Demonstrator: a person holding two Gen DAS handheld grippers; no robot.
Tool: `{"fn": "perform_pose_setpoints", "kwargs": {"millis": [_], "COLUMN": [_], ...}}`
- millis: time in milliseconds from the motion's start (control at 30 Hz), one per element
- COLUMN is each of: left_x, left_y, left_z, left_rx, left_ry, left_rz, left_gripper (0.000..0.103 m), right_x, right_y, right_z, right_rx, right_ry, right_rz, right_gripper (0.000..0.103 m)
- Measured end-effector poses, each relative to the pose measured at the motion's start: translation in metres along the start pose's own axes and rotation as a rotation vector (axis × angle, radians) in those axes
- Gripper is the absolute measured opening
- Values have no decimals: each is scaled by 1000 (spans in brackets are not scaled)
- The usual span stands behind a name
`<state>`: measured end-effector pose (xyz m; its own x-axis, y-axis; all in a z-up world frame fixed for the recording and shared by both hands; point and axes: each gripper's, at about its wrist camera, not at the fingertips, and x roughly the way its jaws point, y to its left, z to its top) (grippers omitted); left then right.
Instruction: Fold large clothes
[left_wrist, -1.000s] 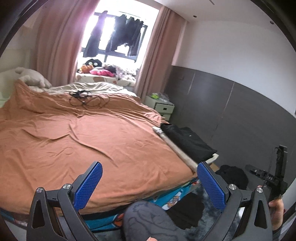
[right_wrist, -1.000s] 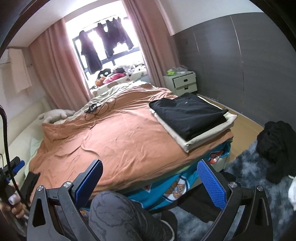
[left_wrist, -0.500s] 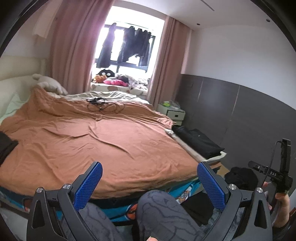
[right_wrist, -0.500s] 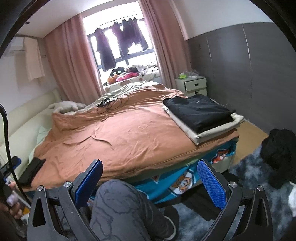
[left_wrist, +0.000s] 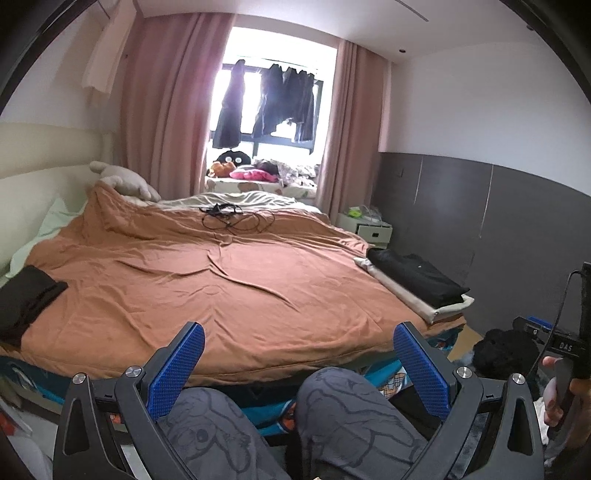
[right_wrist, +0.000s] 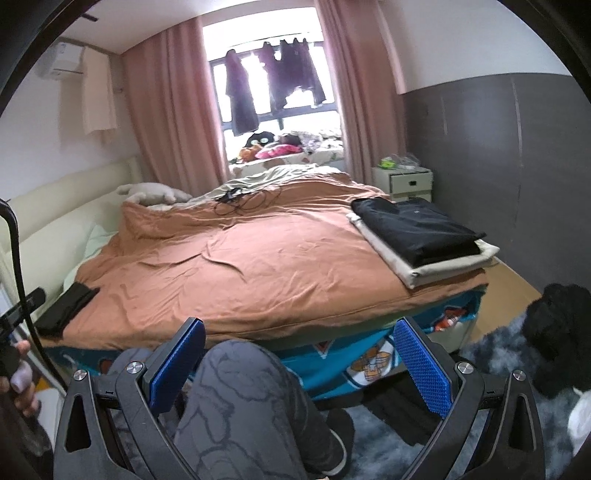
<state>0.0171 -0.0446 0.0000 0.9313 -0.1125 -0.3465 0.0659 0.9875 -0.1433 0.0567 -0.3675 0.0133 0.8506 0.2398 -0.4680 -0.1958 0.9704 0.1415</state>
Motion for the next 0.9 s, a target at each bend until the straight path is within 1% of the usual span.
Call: {"fn": "perform_pose_setpoints", "kwargs": {"millis": [200, 500, 900], "left_x": [2, -3, -6], "left_y": [-2, -7, -8], "left_z": [-2, -3, -3], "left_rx": [18, 52, 55], "left_ry": [-6, -21, -27], "left_rz": [13, 42, 46], "left_gripper": [102, 102, 102], "right_x": [2, 3, 4], "right_y": [6, 8, 9], "right_z": [-2, -2, -2], "right_rx": [-15, -2, 2], "right_ry": [-6, -8, -14], "right_rz": [-7, -3, -5], "right_gripper": [102, 102, 102]}}
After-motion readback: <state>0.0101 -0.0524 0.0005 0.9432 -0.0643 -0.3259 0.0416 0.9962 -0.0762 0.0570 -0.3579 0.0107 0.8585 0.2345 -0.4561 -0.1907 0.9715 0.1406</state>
